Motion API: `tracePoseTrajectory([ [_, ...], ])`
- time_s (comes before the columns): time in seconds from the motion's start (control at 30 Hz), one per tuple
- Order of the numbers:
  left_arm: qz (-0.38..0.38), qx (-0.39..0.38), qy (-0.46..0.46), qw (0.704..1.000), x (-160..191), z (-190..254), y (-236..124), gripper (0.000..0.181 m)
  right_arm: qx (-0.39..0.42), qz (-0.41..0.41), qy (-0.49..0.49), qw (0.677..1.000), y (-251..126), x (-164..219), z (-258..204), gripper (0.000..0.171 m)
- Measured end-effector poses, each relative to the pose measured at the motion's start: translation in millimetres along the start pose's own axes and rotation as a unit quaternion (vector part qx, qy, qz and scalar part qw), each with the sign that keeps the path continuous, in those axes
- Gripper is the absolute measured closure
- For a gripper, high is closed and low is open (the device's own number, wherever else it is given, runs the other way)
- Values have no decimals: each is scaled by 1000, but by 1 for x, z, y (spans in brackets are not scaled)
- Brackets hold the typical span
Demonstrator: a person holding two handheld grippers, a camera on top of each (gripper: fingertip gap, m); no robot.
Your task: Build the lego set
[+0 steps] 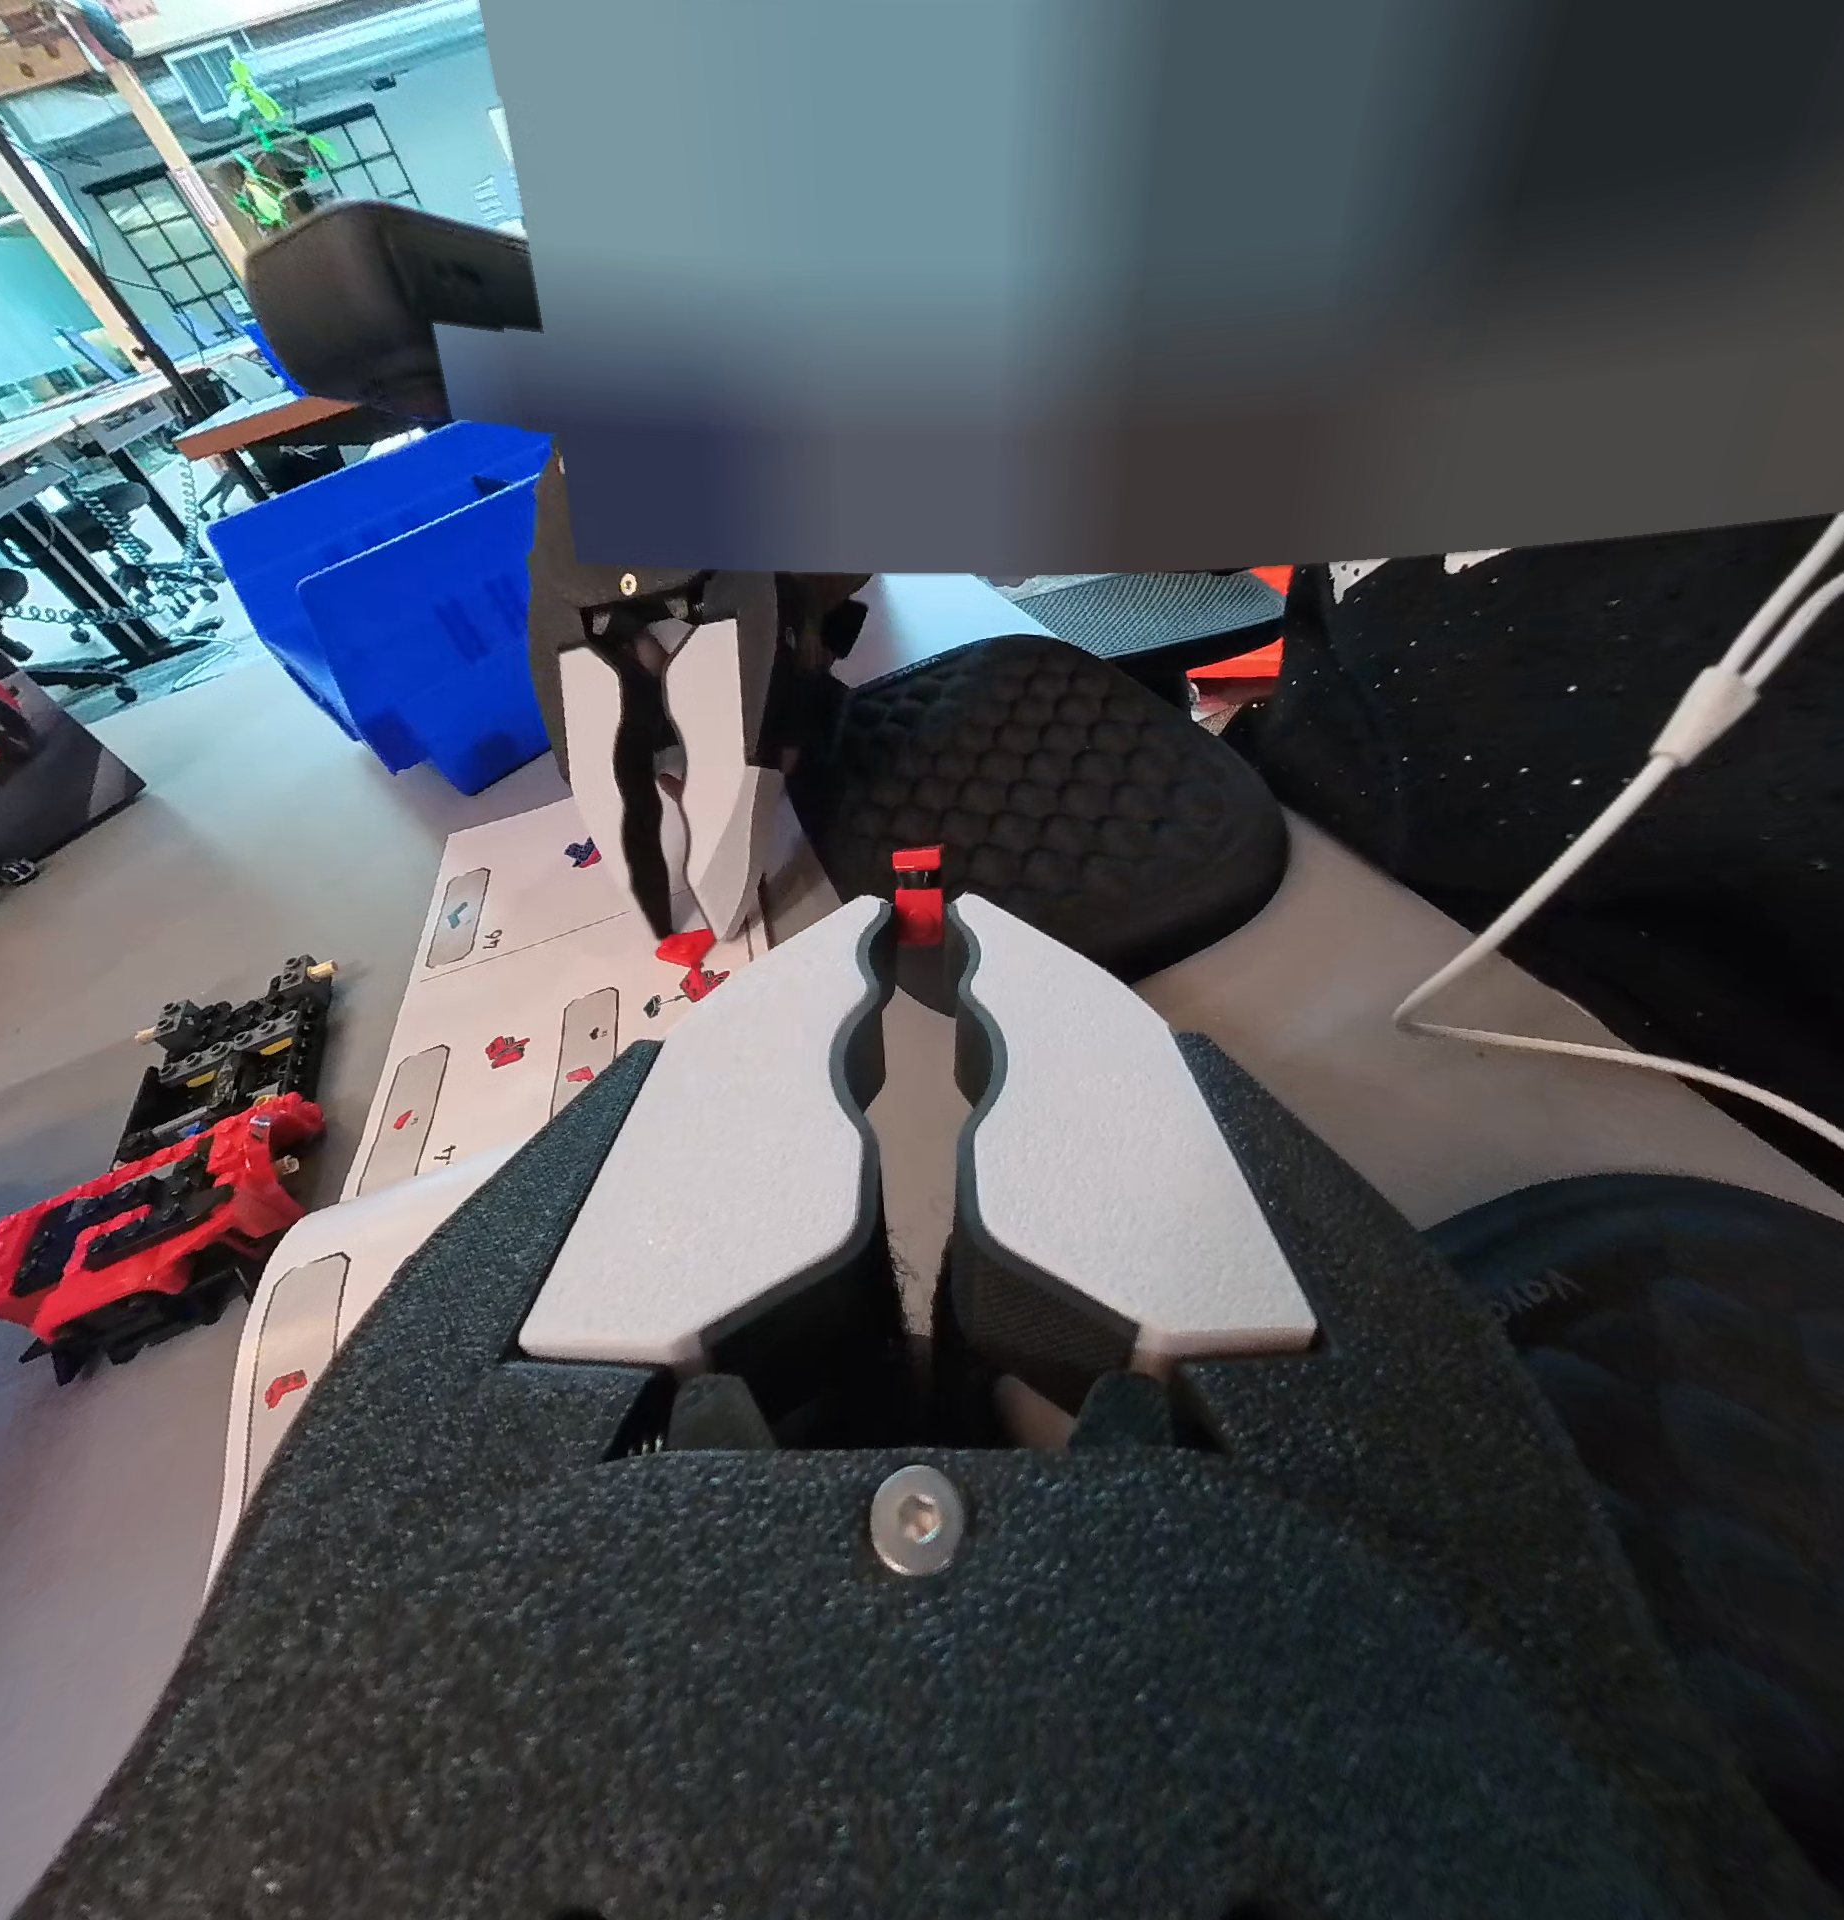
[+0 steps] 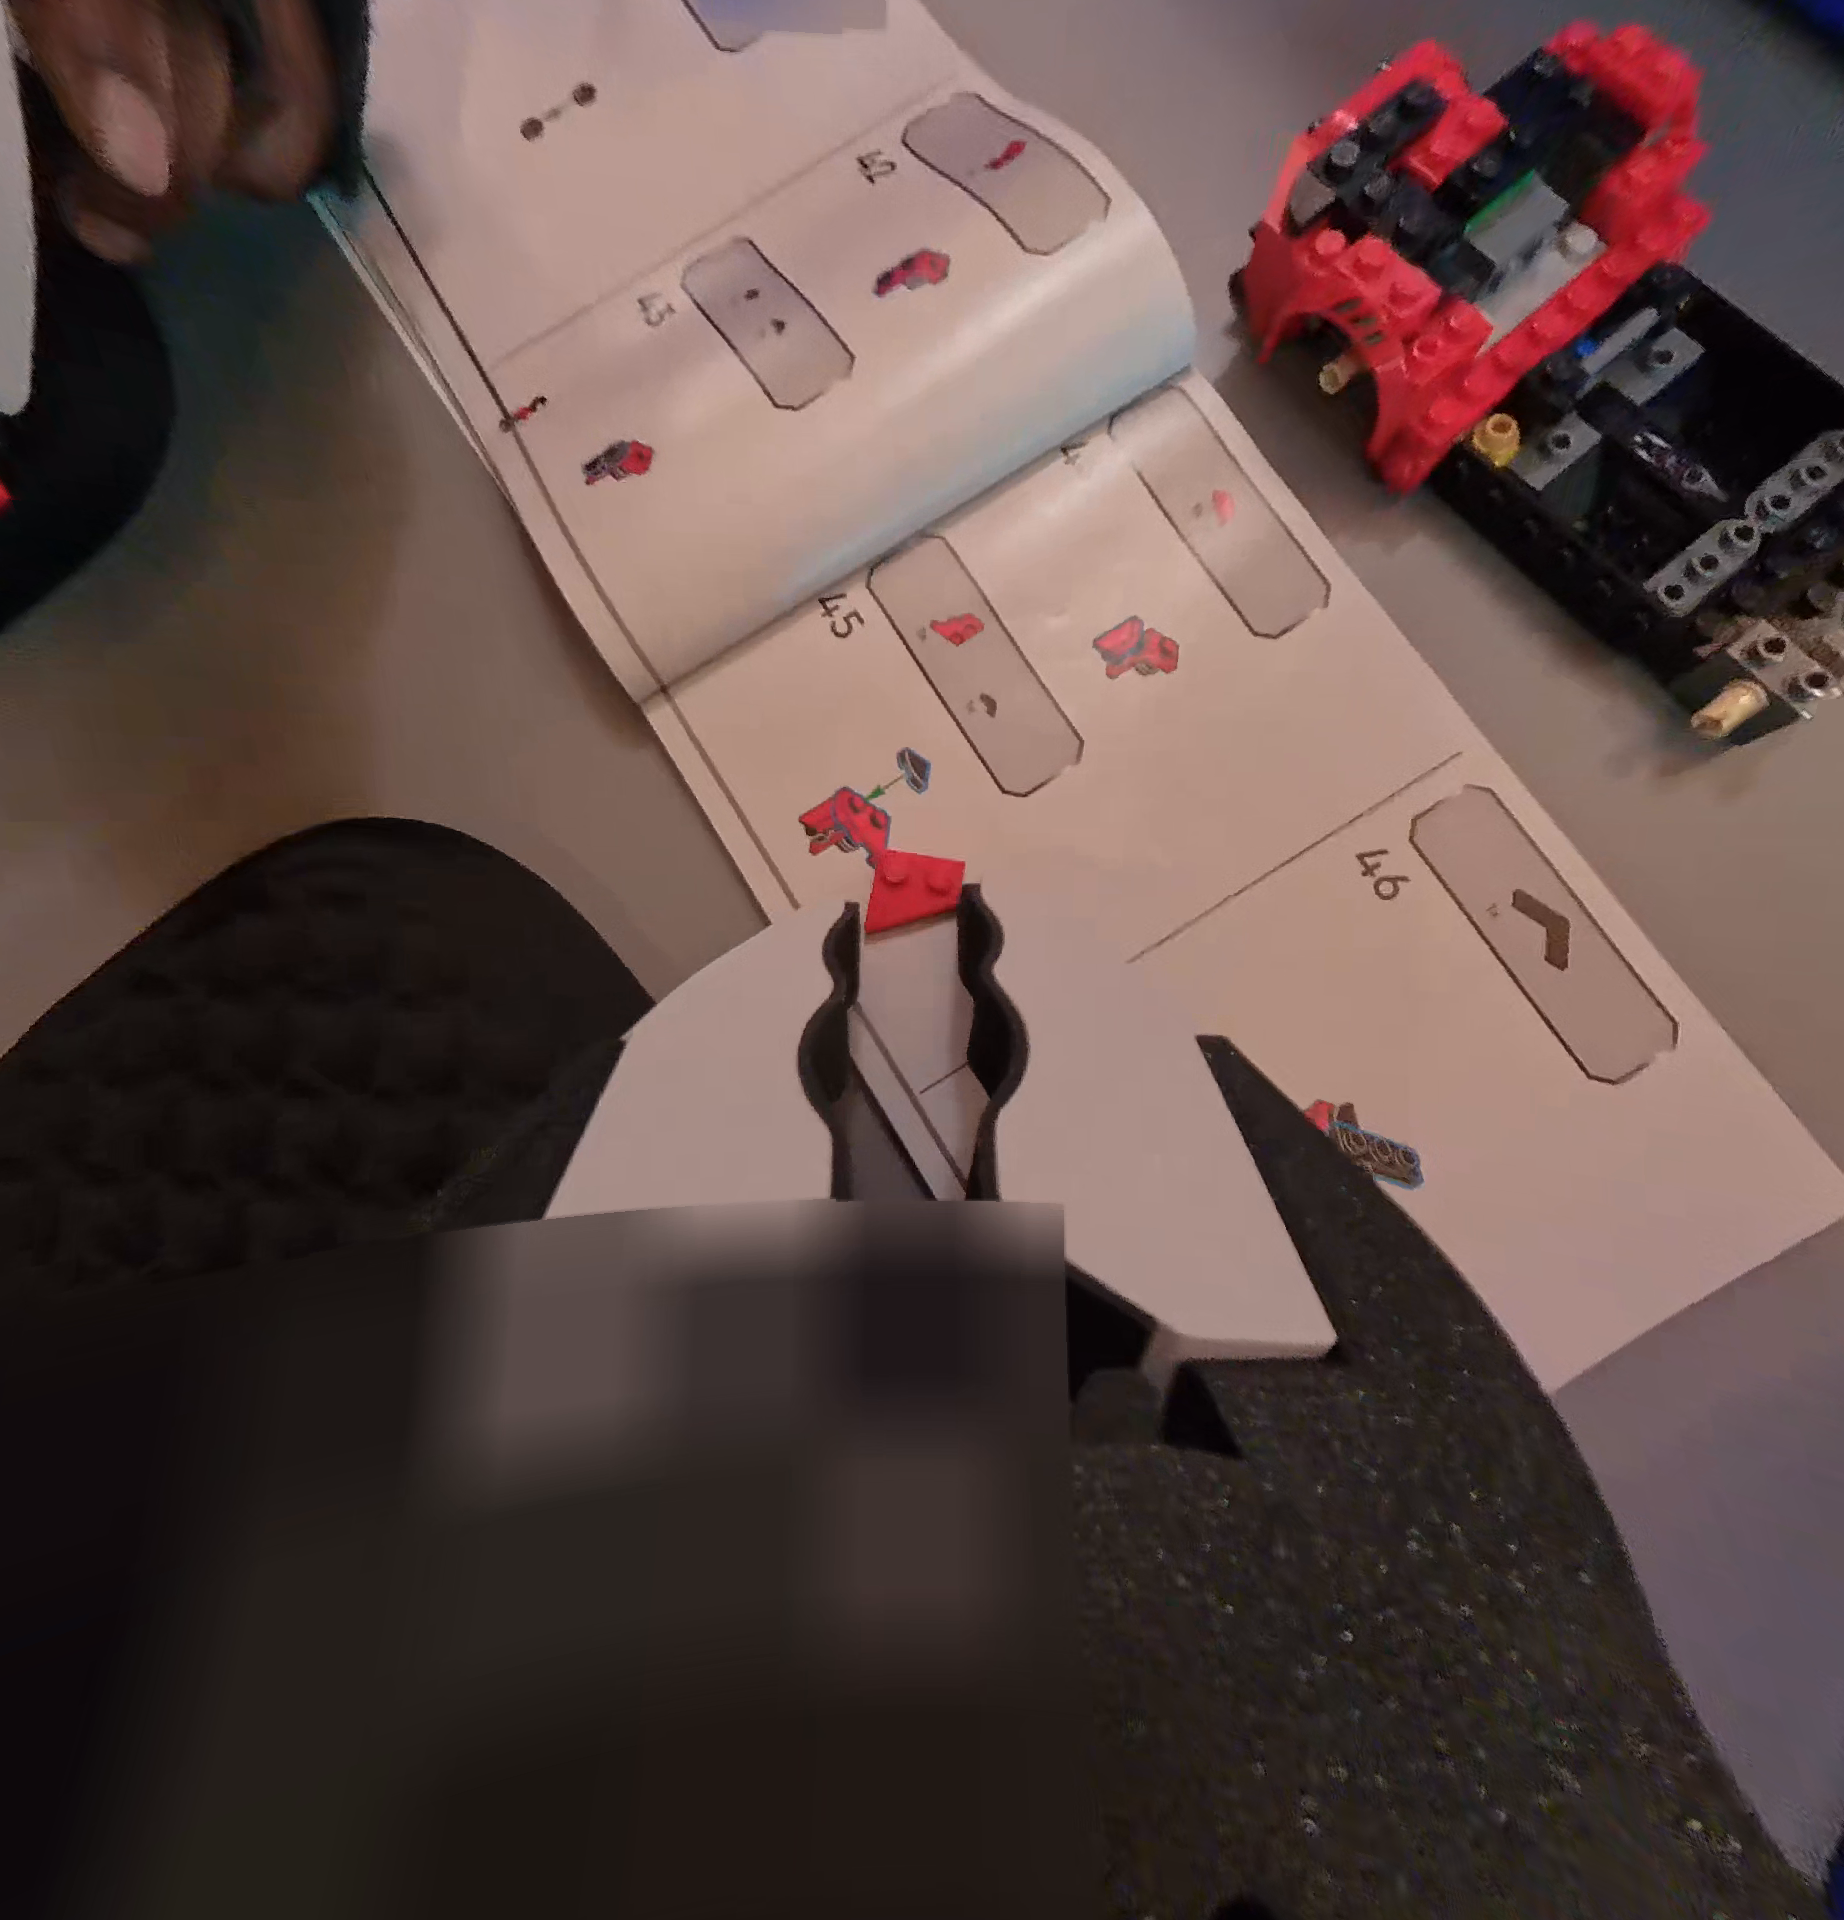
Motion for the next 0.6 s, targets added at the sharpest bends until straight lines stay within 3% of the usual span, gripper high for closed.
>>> tracePoseTrajectory([
  [0.2,4,2,-2,1000,0,0,-1,174,-72,-16,-116,991,5,-8,2,155],
  [0.4,12,0,-6,1000,-1,-1,-2,174,-180,-39,-263,947,12,-19,5,155],
  [0.6,17,-1,-8,1000,-2,-2,-3,174,-215,-43,-293,931,18,-28,10,151],
])
Point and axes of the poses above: each gripper's, where its closed fingertips meet, y out along the fingers, x out of its underside, z = x × y across the jaws, the point moved 6 cm from there along -y, back along the fingers, and after that the axes turned 6 degrees about x, right-handed, at the moved point
